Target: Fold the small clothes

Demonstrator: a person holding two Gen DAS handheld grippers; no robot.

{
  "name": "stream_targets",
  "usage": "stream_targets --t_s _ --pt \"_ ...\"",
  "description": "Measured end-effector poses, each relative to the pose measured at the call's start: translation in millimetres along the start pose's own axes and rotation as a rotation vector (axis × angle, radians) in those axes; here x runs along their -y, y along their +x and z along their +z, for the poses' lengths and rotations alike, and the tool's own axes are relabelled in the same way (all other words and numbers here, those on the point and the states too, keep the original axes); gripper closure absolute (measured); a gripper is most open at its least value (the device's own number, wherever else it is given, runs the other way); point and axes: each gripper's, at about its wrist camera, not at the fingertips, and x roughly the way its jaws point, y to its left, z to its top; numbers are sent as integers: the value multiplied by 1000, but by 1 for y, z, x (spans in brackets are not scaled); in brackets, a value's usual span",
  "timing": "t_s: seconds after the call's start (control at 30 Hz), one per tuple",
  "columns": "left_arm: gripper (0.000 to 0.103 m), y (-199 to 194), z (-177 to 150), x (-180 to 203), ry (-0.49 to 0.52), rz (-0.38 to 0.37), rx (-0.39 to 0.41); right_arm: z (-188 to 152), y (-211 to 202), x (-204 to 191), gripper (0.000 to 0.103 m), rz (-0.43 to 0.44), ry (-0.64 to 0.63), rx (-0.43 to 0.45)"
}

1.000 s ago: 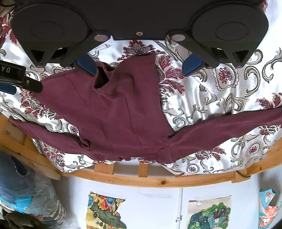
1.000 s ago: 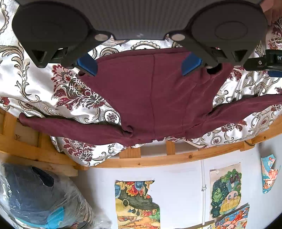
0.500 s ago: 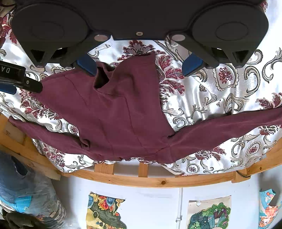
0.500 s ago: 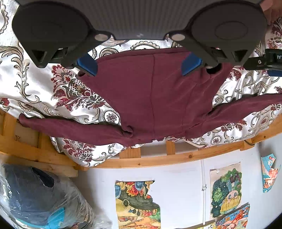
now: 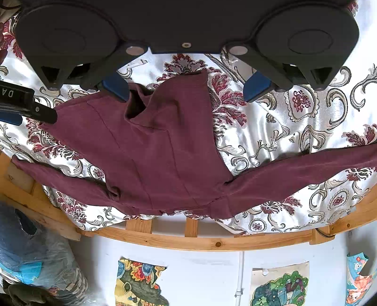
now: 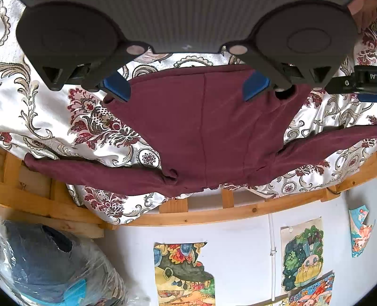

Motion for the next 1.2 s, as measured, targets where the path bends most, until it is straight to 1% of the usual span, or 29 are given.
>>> stream_targets --t_s 1.07,1.2 --pt "1 0 0 0 1 1 -3 1 -1 0 0 3 5 -2" --pt "1 4 0 1 5 1 -16 1 1 1 0 15 26 -21"
